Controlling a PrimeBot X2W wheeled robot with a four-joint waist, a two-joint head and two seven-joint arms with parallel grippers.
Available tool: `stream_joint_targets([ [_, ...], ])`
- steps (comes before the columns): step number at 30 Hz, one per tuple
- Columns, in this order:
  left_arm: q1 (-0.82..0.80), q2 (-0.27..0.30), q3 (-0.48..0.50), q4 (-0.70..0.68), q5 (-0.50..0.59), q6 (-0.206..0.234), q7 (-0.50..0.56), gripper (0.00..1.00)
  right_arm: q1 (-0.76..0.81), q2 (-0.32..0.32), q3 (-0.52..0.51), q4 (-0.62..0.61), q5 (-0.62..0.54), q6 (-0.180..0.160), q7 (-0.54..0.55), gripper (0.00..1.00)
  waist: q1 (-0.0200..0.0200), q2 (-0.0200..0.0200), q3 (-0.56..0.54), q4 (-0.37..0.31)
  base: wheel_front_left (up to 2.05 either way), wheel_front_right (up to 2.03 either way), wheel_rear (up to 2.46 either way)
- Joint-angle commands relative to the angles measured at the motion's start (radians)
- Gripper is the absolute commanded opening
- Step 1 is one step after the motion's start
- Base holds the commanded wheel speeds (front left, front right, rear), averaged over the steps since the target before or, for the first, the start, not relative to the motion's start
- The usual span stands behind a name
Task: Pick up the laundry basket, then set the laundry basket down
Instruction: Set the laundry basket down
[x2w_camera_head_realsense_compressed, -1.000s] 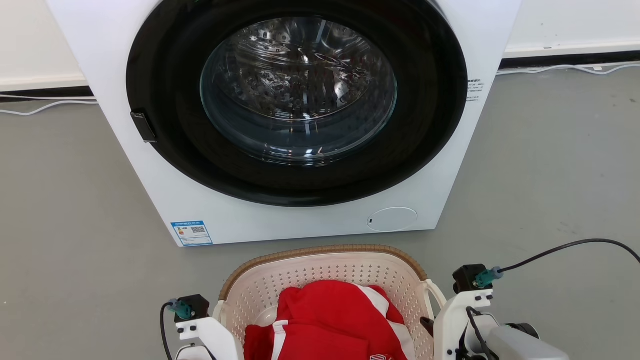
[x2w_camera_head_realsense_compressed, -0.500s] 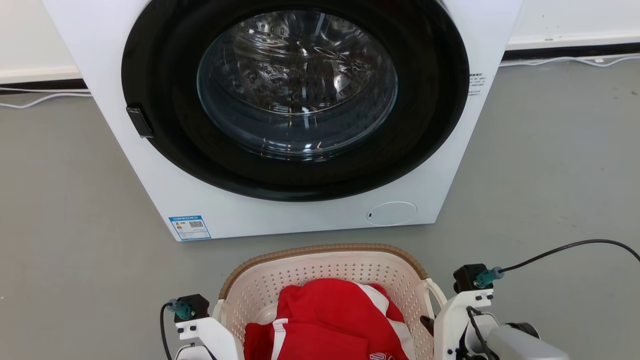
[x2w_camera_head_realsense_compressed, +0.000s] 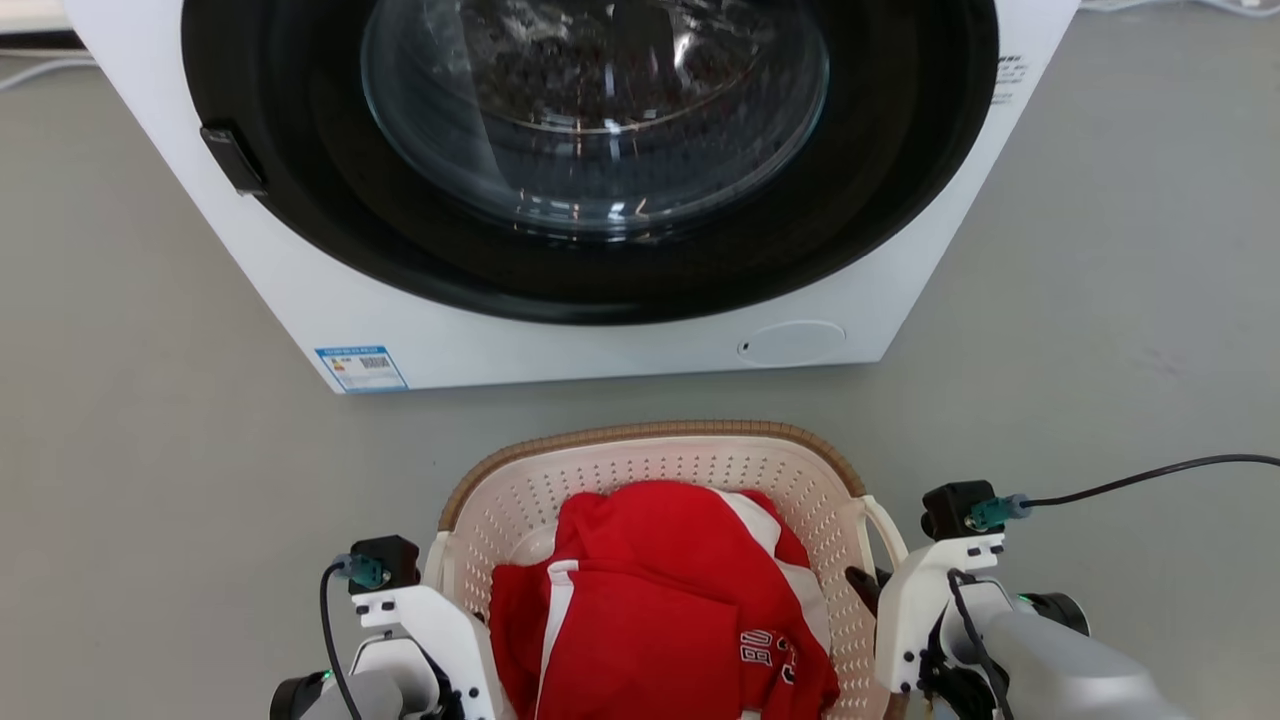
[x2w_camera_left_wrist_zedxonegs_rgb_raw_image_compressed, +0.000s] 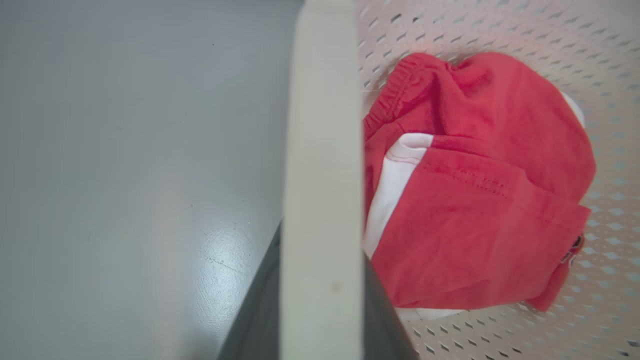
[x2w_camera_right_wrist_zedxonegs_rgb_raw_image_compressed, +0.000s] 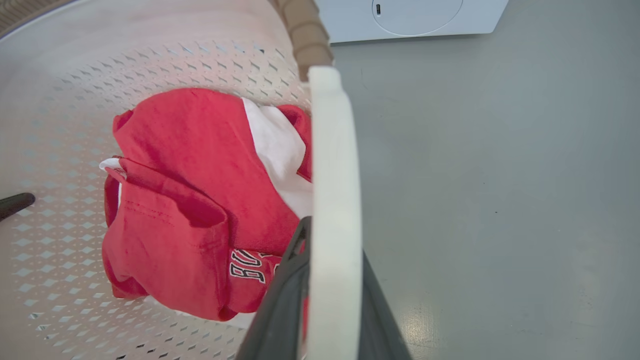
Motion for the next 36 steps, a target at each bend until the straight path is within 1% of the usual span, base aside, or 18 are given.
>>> stream_joint_targets([
  [1,-0.034,0.027,0.017,-0.009,0.009,0.008,-0.019,0.0,-0.007,-0.013,0.006,-0.009,0.002,0.008,-0.016,0.0,0.0,0.0,0.014,0.002,0.0,0.0,0.0],
  [5,-0.049,0.025,0.014,-0.009,0.008,0.012,-0.045,0.0,-0.018,-0.02,0.007,-0.017,0.003,0.008,-0.031,0.0,0.0,0.0,0.05,0.004,0.0,0.0,0.0],
  [14,-0.1,0.021,0.0,-0.009,0.01,0.032,-0.119,0.0,-0.054,-0.057,0.01,-0.041,-0.004,0.008,-0.087,0.0,0.0,0.0,0.171,0.015,0.0,0.0,0.0],
  [23,-0.17,0.019,-0.022,-0.016,0.003,0.043,-0.16,0.0,-0.105,-0.087,0.012,-0.06,-0.013,0.008,-0.141,0.0,0.0,0.0,0.304,0.022,0.0,0.0,0.0],
  [28,-0.211,0.019,-0.043,-0.03,-0.001,0.056,-0.181,0.0,-0.133,-0.101,0.013,-0.07,-0.024,0.008,-0.176,0.0,0.0,0.0,0.381,0.03,0.0,0.0,0.0],
  [29,-0.225,0.019,-0.052,-0.035,-0.004,0.063,-0.19,0.0,-0.143,-0.106,0.014,-0.073,-0.027,0.008,-0.185,0.0,0.0,0.0,0.409,0.032,0.0,0.0,0.0],
  [36,-0.265,0.019,-0.074,-0.046,-0.009,0.086,-0.215,0.0,-0.167,-0.116,0.015,-0.078,-0.028,0.008,-0.215,0.0,0.0,0.0,0.484,0.04,0.0,0.0,0.0],
])
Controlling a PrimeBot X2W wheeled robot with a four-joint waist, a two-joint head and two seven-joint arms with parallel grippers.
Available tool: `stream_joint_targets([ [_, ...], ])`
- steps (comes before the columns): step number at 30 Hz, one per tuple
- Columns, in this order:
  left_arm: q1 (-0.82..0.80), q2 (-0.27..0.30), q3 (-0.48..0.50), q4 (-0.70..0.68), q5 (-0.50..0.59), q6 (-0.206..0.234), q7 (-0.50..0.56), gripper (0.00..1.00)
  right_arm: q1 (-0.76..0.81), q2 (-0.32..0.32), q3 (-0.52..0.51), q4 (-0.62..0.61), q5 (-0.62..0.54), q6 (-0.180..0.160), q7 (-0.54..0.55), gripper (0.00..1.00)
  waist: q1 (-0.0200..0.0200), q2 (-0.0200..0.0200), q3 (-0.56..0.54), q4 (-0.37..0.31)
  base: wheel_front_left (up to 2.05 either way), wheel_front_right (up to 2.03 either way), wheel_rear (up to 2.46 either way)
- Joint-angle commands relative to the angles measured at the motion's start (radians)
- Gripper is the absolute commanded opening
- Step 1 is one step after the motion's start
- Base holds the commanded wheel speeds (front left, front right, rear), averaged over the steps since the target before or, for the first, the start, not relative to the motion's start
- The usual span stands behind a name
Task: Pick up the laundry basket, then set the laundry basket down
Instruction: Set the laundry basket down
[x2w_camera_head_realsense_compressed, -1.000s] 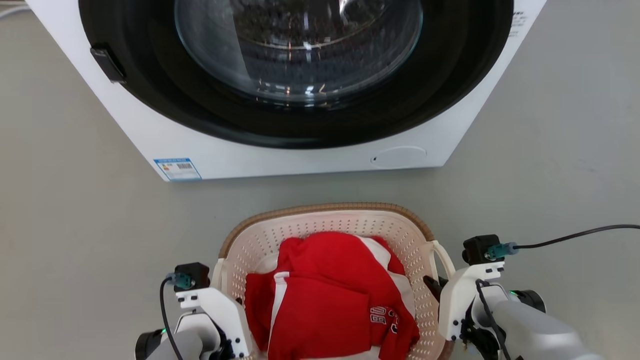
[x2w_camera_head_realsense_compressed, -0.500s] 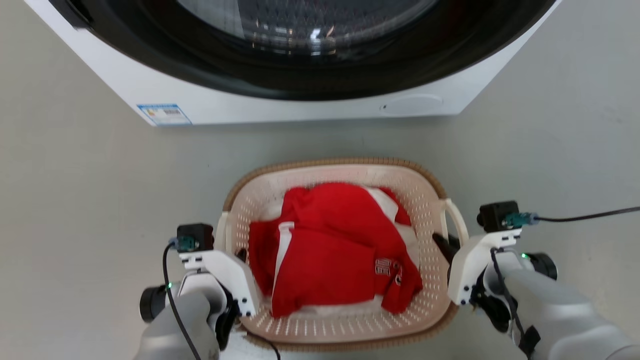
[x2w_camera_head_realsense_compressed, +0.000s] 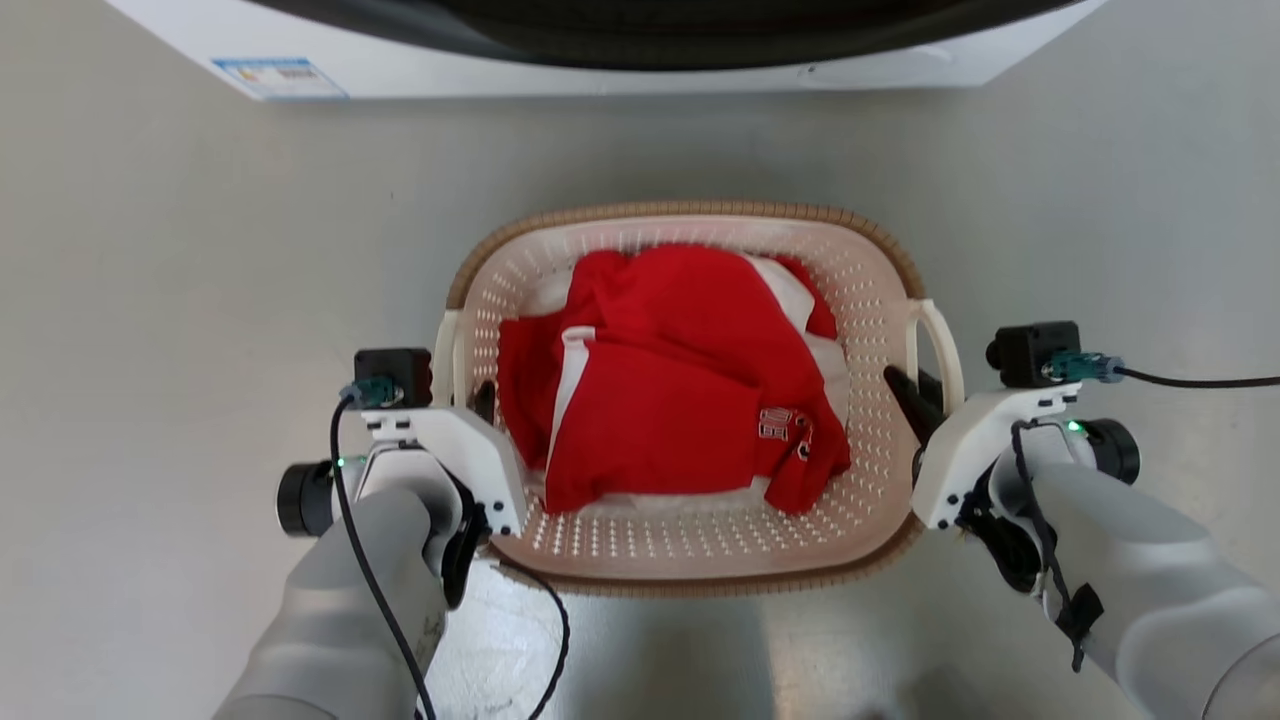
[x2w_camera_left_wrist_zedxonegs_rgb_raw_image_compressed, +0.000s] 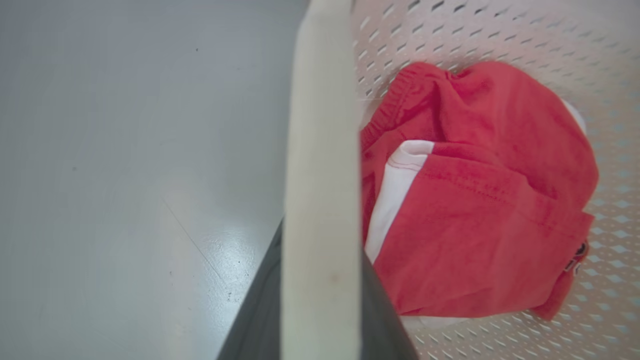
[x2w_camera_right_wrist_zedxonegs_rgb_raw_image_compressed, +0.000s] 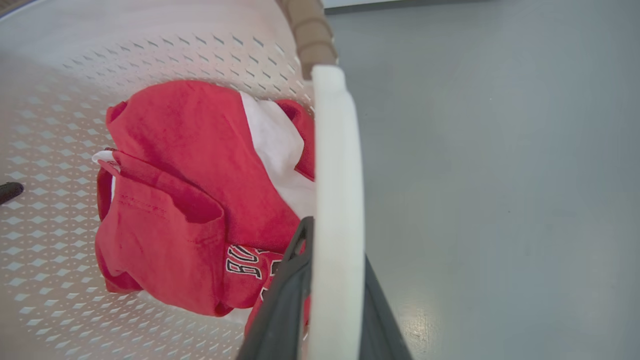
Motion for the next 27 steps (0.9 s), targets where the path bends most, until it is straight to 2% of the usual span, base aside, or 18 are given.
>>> stream_joint_targets([
  [1,-0.024,0.036,0.009,-0.013,-0.006,0.011,-0.02,0.0,0.027,-0.022,0.012,-0.008,-0.018,0.008,-0.017,0.0,0.0,0.0,0.033,0.007,0.0,0.0,0.0],
  [16,-0.063,0.036,-0.027,-0.102,-0.029,0.071,-0.036,0.0,-0.019,-0.038,-0.007,-0.023,-0.03,0.008,-0.061,0.0,0.0,0.0,0.168,0.025,0.0,0.0,0.0],
  [27,-0.071,0.036,0.018,-0.167,0.019,0.099,-0.036,0.0,-0.02,-0.046,-0.204,-0.063,-0.184,0.008,-0.062,0.0,0.0,0.0,0.245,0.028,0.0,0.0,0.0],
])
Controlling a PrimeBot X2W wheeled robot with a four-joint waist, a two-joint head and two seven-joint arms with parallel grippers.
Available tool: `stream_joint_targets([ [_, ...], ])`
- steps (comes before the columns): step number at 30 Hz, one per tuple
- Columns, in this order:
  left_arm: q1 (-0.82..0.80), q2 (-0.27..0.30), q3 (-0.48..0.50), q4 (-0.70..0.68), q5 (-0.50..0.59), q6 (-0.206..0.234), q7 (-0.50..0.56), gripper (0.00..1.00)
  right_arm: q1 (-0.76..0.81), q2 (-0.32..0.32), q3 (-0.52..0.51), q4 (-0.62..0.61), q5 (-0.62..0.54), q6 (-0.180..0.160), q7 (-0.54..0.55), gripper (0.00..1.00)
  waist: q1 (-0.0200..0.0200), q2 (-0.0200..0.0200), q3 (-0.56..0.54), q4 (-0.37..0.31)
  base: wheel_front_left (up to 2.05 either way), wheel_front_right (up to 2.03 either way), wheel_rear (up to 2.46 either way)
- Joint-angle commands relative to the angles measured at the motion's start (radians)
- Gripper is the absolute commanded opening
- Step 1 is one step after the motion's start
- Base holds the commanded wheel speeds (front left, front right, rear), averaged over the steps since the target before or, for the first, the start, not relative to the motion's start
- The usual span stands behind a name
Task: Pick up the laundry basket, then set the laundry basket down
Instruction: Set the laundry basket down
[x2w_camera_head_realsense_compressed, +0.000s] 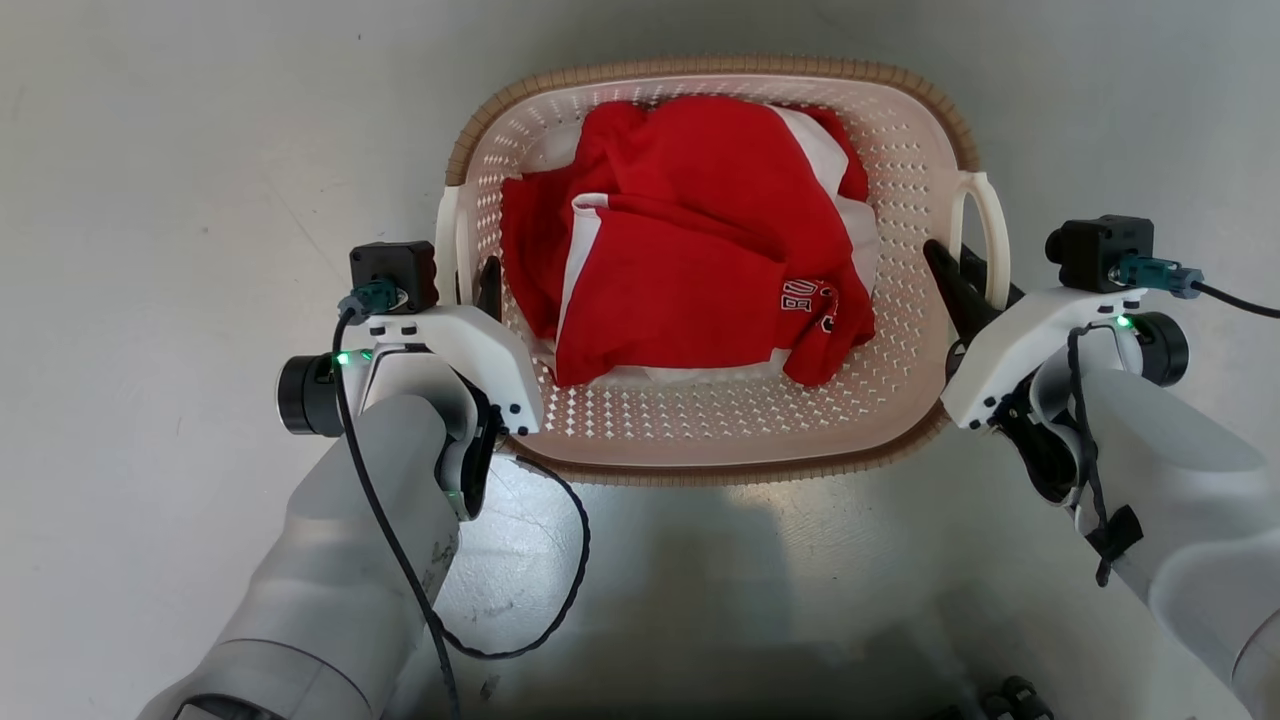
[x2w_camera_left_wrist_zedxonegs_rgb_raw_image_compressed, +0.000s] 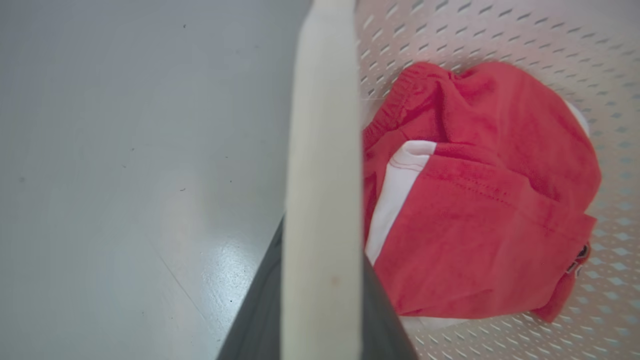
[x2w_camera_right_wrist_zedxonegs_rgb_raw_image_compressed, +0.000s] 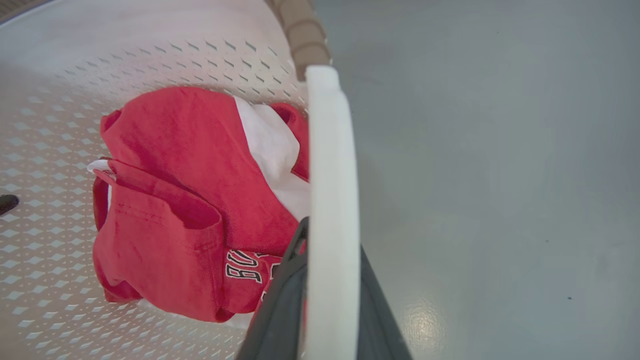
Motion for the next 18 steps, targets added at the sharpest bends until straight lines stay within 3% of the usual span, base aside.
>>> stream_joint_targets([
  [1,0.013,0.022,0.023,-0.01,0.013,0.008,-0.005,0.0,0.066,-0.003,-0.008,-0.021,-0.027,0.008,-0.015,0.0,0.0,0.0,0.007,0.001,0.0,0.0,0.0],
  [7,0.02,0.022,0.039,-0.01,0.022,0.004,-0.005,0.0,0.093,0.011,-0.057,-0.02,-0.077,0.008,-0.015,0.0,0.0,0.0,0.011,0.002,0.0,0.0,0.0],
  [8,0.021,0.022,0.041,-0.008,0.021,0.004,-0.005,0.0,0.097,0.014,-0.062,-0.015,-0.078,0.008,-0.015,0.12,0.0,0.0,0.01,0.002,0.0,0.0,0.0],
  [9,0.022,0.022,0.043,-0.006,0.019,0.005,-0.005,0.27,0.099,0.017,-0.064,-0.012,-0.08,0.008,-0.015,0.28,0.0,0.0,0.01,0.002,0.0,0.0,0.0],
  [10,0.022,0.022,0.044,-0.004,0.017,0.005,-0.005,0.82,0.1,0.019,-0.066,-0.01,-0.082,0.008,-0.015,0.68,0.0,0.0,0.009,0.002,0.0,0.0,0.0],
  [11,0.022,0.022,0.044,-0.003,0.015,0.005,-0.005,1.0,0.101,0.021,-0.067,-0.007,-0.082,0.008,-0.015,1.0,0.0,0.0,0.008,0.002,0.0,0.0,0.0],
  [18,0.026,0.022,0.043,0.005,0.007,0.002,-0.005,1.0,0.103,0.029,-0.066,-0.001,-0.081,0.008,-0.015,1.0,0.0,0.0,-0.001,-0.001,0.0,0.0,0.0],
])
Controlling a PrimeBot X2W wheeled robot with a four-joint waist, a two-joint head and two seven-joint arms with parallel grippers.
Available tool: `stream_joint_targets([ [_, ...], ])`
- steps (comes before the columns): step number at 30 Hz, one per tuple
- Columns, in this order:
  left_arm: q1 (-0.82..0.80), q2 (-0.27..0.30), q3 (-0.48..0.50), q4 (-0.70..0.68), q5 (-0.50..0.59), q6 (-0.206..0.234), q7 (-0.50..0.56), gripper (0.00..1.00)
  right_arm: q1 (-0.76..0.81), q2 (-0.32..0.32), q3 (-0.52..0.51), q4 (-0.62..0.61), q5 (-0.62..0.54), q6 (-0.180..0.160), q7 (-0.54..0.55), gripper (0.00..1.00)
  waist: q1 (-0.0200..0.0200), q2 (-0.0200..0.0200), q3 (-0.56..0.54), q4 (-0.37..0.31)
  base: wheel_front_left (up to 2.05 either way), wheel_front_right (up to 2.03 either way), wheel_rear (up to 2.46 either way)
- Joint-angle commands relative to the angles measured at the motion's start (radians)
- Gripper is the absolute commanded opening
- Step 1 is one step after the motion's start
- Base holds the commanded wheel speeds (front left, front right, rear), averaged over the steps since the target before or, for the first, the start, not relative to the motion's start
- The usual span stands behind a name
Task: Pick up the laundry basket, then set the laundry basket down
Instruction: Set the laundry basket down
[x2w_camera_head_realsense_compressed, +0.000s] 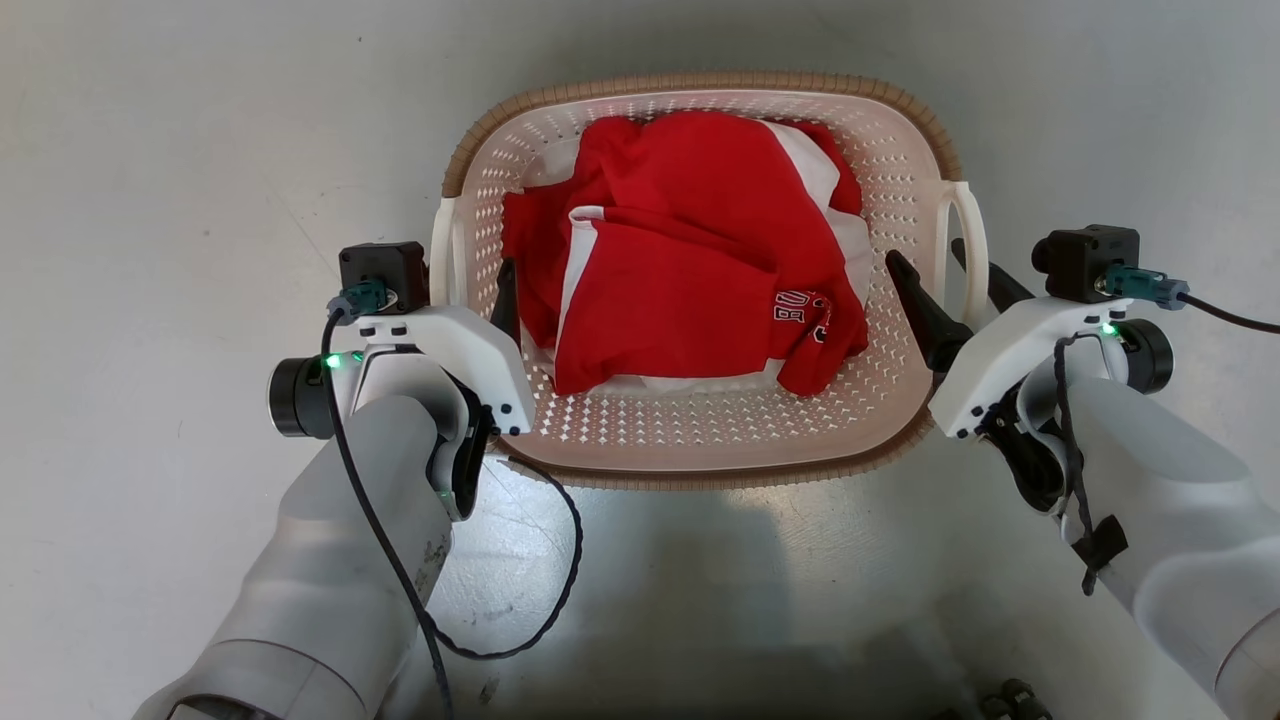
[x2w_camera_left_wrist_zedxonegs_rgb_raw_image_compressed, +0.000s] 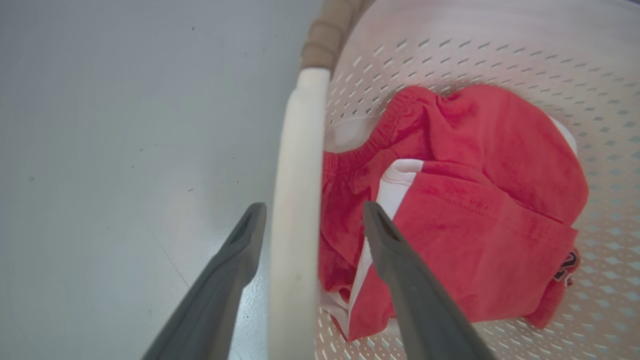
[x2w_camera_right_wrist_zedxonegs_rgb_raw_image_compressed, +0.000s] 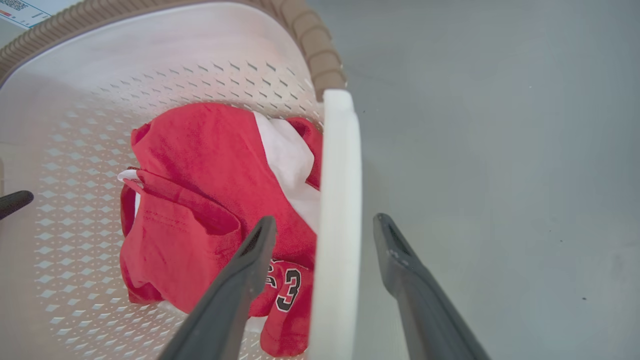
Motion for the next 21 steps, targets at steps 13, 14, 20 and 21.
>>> stream_joint_targets([
  [13,0.035,0.02,0.029,0.0,0.004,0.008,-0.005,1.0,0.08,0.011,0.006,-0.002,0.0,0.007,-0.014,1.0,0.0,0.0,-0.036,-0.009,0.0,0.0,0.0],
  [14,0.037,0.02,0.032,-0.001,0.008,0.008,-0.005,1.0,0.082,0.01,0.004,-0.002,-0.001,0.007,-0.014,1.0,0.0,0.0,-0.043,-0.01,0.0,0.0,0.0],
  [20,0.071,0.02,0.095,-0.019,0.053,0.008,-0.005,1.0,0.102,0.021,-0.016,0.003,0.0,0.007,-0.014,1.0,0.0,0.0,-0.121,-0.026,0.0,0.0,0.0],
  [21,0.078,0.021,0.108,-0.024,0.064,0.006,-0.005,1.0,0.105,0.024,-0.021,0.003,-0.001,0.007,-0.014,1.0,0.0,0.0,-0.135,-0.028,0.0,0.0,0.0],
])
